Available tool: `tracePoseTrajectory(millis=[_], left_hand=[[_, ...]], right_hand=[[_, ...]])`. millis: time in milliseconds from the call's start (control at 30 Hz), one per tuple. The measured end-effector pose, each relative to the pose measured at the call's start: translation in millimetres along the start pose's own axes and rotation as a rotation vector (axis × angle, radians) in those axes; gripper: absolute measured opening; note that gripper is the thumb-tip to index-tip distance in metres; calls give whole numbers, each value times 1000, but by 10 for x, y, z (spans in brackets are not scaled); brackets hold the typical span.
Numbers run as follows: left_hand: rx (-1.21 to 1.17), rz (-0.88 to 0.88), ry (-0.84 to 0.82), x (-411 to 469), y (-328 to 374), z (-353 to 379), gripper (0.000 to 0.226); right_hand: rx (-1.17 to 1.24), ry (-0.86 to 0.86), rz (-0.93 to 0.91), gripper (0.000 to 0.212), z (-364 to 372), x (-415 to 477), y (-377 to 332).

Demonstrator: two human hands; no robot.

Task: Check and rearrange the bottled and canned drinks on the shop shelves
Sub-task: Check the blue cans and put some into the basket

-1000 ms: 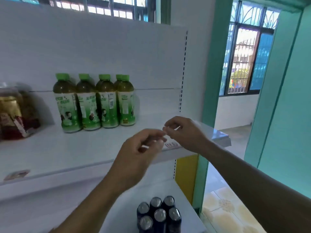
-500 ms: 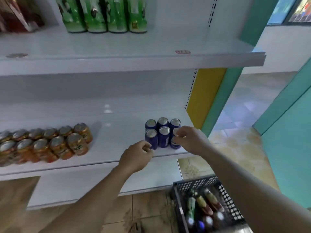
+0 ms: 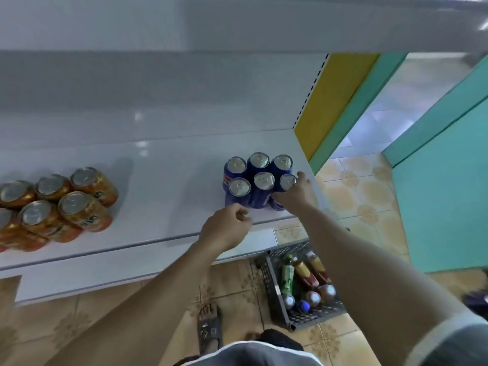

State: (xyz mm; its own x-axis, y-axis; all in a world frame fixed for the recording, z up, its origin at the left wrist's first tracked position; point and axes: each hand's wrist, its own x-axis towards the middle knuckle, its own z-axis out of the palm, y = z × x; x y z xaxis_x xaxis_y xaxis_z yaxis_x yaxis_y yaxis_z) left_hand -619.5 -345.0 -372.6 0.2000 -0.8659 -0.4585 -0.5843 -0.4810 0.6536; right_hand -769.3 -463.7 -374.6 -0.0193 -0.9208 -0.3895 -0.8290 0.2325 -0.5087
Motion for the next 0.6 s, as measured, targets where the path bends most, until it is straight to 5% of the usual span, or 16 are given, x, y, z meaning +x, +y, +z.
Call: tracePoseTrajectory(millis=[300, 500, 600], left_hand=[[-33, -3, -58, 48, 115, 51, 31], [-187, 60, 16, -79, 316, 56, 35], [-264, 190, 111, -165, 416, 80, 60]], right_hand=[[220, 0, 12, 67, 120, 197, 323], [373, 35, -268, 69, -276, -159, 375], [391, 59, -446, 67, -571, -437, 312]])
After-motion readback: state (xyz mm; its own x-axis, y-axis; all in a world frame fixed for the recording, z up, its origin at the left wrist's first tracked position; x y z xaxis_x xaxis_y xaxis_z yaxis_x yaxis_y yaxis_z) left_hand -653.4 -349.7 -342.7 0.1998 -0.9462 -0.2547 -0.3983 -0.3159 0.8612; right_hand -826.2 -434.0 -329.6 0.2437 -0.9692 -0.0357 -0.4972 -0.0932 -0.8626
